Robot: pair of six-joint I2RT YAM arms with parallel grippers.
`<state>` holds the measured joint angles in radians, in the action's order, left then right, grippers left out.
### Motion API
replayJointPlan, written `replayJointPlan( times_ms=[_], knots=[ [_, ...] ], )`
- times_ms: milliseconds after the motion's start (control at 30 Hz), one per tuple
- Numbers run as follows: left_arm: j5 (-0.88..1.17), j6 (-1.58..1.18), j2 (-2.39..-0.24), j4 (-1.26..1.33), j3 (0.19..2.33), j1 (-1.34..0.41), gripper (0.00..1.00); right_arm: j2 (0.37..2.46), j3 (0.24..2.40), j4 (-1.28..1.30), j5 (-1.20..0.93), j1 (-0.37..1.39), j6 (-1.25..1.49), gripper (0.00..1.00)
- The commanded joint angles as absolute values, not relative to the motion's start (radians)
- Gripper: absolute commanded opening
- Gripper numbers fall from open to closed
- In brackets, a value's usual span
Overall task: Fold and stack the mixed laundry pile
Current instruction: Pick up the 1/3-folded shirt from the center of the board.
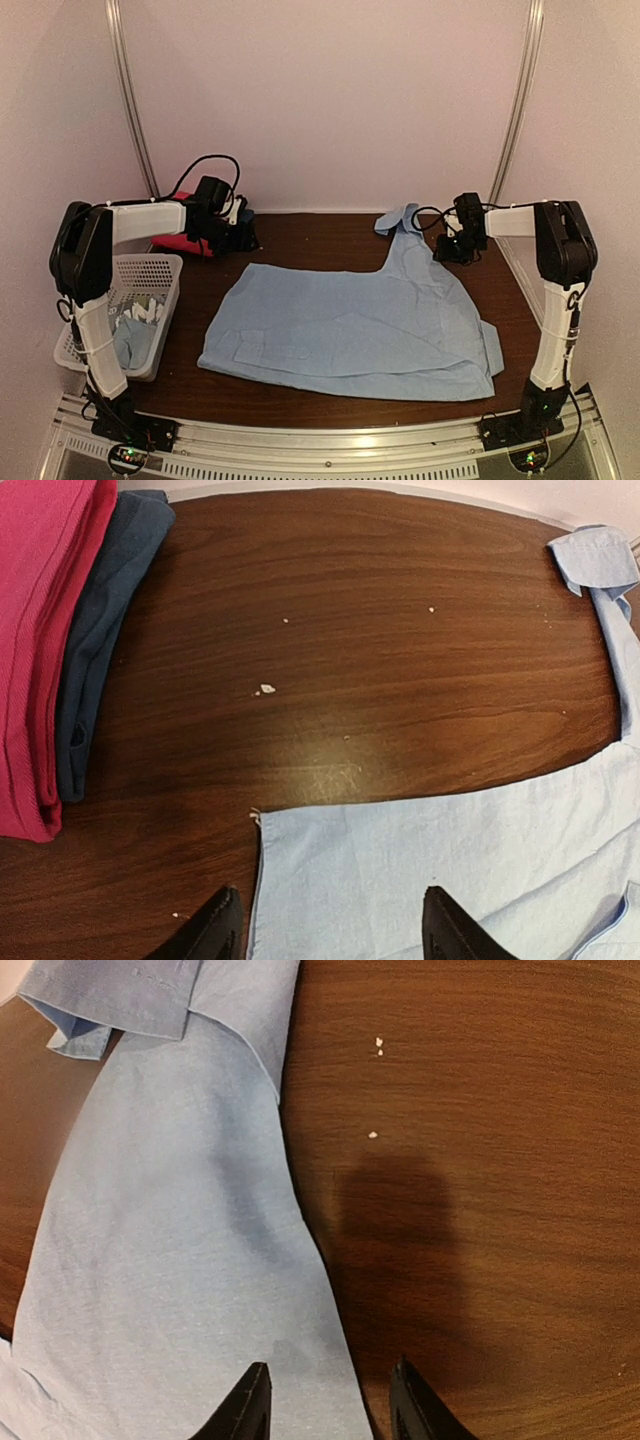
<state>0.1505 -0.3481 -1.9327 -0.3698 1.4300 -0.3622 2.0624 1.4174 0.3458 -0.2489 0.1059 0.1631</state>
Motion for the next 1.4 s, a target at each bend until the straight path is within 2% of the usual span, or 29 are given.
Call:
replayJointPlan(
  times_ms=[0, 333, 400, 567, 700, 833, 900, 1167, 1367],
  knots=[
    [0.161, -0.333, -1.957, -0.367, 1.468, -0.353, 0.62, 2.123, 1.502, 0.401, -0.133, 0.142, 0.136, 0.41],
    [0.14, -0.325, -1.985, -0.409, 1.515, -0.344, 0.62, 2.256, 1.642, 0.513, -0.094, 0.196, 0.097, 0.38],
    [0.14, -0.325, -1.99, -0.41, 1.517, -0.343, 0.62, 2.269, 1.648, 0.524, -0.095, 0.198, 0.096, 0.29],
    [0.104, -0.298, -2.012, -0.436, 1.537, -0.34, 0.58, 2.261, 1.648, 0.541, -0.08, 0.198, 0.09, 0.0],
    [0.091, -0.276, -2.053, -0.473, 1.557, -0.325, 0.44, 2.211, 1.637, 0.526, -0.039, 0.194, 0.089, 0.0],
    [0.136, -0.258, -2.095, -0.492, 1.566, -0.322, 0.38, 2.192, 1.639, 0.505, -0.025, 0.174, 0.099, 0.0],
    [0.138, -0.259, -2.105, -0.489, 1.559, -0.323, 0.38, 2.2, 1.655, 0.506, -0.026, 0.163, 0.104, 0.0],
    [0.197, -0.259, -2.186, -0.463, 1.606, -0.324, 0.51, 2.237, 1.724, 0.505, -0.06, 0.158, 0.109, 0.0],
    [0.232, -0.269, -2.227, -0.42, 1.651, -0.324, 0.54, 2.287, 1.815, 0.535, -0.081, 0.159, 0.103, 0.0]
  ],
)
